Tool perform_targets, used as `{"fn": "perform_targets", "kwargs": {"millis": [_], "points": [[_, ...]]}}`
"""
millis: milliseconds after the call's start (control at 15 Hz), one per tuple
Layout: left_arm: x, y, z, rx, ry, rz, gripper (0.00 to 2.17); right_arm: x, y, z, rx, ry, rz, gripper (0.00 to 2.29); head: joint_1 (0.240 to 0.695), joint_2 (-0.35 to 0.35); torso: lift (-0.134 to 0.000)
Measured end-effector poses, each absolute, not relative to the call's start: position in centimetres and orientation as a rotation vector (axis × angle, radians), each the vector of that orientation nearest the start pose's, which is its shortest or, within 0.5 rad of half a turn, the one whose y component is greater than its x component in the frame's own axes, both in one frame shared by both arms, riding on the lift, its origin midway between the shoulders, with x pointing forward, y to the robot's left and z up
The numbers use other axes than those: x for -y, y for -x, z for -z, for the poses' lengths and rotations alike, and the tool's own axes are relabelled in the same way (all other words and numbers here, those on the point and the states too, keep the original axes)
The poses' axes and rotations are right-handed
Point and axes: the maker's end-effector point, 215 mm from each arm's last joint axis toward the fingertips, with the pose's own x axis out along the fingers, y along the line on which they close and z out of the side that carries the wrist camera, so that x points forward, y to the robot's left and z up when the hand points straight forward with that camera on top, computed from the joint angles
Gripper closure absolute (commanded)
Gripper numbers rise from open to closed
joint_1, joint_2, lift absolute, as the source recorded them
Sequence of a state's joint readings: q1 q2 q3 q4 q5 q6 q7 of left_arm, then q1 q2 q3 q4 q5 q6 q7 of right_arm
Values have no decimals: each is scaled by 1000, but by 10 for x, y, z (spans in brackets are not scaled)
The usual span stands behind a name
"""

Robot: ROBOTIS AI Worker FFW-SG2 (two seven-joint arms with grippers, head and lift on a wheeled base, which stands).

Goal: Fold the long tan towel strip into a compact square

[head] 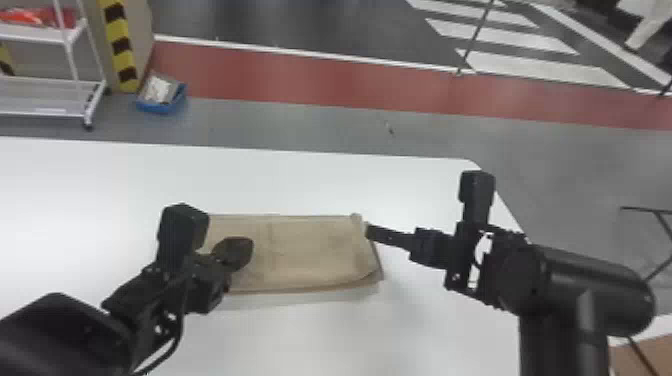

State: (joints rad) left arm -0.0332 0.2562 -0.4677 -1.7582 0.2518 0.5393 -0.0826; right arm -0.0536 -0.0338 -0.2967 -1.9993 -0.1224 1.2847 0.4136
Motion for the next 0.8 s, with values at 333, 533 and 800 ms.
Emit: {"fn": "perform_targets", "kwargs": {"millis": [333,533,800], "points": [[-29,-512,436,-439,-79,570,1973,261,-516,425,-767,-328,-200,269,695,-246,-124],[-31,-515,436,-441,-75,569,1973,254,-523,433,-790,-312,-209,269,695,-236,-124],[-34,-521,437,-445,-75,567,1973,244,-529,441,-818,-295,-221,272,695,-219,-124]]}}
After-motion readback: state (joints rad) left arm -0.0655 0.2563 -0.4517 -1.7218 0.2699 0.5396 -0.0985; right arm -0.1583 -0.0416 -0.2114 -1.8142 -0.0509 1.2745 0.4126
